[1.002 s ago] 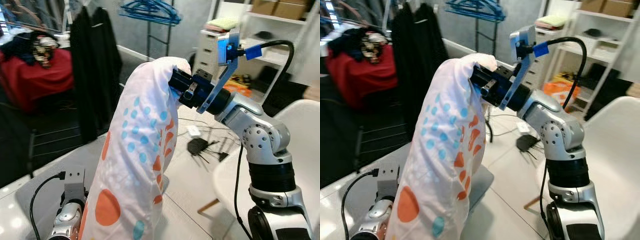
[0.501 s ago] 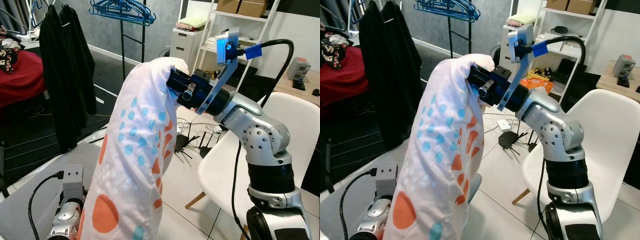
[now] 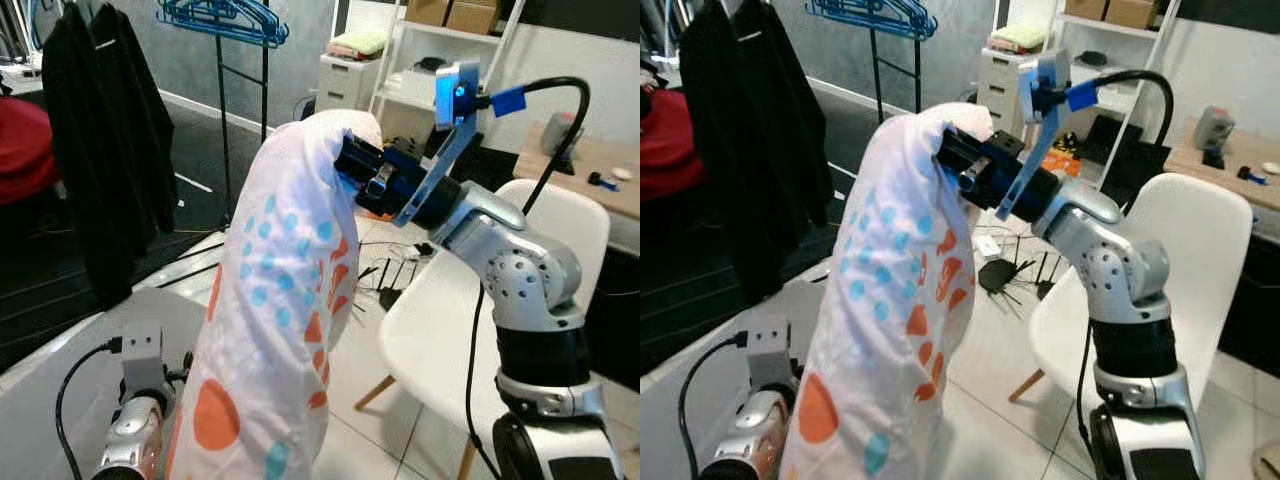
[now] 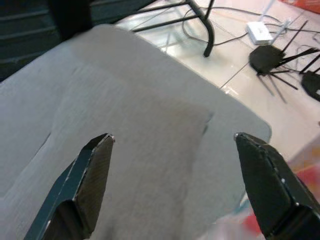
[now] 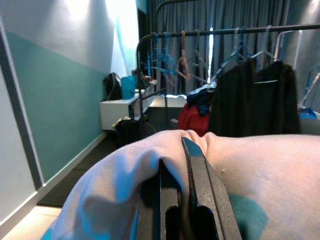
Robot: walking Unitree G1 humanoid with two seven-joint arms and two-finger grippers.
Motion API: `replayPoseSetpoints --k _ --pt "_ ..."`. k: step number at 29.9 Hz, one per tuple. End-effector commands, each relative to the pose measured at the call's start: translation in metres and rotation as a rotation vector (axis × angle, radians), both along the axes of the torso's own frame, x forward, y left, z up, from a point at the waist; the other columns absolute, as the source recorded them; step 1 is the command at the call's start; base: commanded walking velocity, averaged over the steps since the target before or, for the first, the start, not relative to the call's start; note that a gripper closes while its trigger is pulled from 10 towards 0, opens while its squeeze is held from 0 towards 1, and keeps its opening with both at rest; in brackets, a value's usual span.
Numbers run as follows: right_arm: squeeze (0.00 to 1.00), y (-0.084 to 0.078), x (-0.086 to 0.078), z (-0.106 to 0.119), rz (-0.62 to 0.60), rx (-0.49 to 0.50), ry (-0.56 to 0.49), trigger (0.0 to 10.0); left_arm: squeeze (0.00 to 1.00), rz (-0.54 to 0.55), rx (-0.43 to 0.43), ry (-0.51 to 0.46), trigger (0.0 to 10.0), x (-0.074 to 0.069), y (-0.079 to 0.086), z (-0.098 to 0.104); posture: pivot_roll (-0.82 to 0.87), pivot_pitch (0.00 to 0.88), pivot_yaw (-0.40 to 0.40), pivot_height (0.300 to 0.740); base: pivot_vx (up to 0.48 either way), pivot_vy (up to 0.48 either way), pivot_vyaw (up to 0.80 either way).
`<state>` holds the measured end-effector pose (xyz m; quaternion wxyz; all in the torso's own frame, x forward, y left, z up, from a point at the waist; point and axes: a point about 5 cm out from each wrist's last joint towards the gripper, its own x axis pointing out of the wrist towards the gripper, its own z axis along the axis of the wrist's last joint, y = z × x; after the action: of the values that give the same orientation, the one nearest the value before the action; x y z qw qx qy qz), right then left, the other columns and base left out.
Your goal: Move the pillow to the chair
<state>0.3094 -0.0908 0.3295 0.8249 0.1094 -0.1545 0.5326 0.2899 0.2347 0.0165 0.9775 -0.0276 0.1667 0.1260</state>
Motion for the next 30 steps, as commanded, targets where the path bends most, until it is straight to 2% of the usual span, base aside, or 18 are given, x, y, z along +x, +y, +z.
replayPoseSetpoints --k 1,7,13,17,30 --pt "0.0 -0.0062 -0.0066 0.0147 -0.002 0.044 -0.063 10.0 0.0 -0.007 -0.009 0.009 10.0 0.0002 -0.0038 -0.0016 -0.17 0.0 -0.063 0.74 0.0 0.0 -0.59" --pt "0.0 -0.0066 -0.0068 0.0149 -0.007 0.047 -0.062 10.0 0.0 -0.035 0.025 0.007 10.0 0.0004 -0.0046 -0.0005 -0.17 0.0 -0.059 0.74 0.0 0.0 -0.58" --pt "0.0 -0.0072 -0.0062 0.015 -0.015 0.057 -0.057 10.0 0.0 -0.05 0.022 0.003 10.0 0.0006 -0.0063 -0.0001 -0.17 0.0 -0.059 0.74 0.0 0.0 -0.57" --pt "0.0 -0.0074 -0.0059 0.0151 -0.018 0.068 -0.055 10.0 0.0 -0.07 0.013 0.01 10.0 0.0003 -0.0086 -0.0012 -0.17 0.0 -0.059 0.74 0.0 0.0 0.0" --pt "0.0 -0.0088 -0.004 0.0134 -0.045 0.077 -0.042 10.0 0.0 -0.09 0.005 0.01 10.0 0.0005 -0.0124 -0.0014 -0.17 0.003 -0.056 0.74 0.0 -0.47 0.0"
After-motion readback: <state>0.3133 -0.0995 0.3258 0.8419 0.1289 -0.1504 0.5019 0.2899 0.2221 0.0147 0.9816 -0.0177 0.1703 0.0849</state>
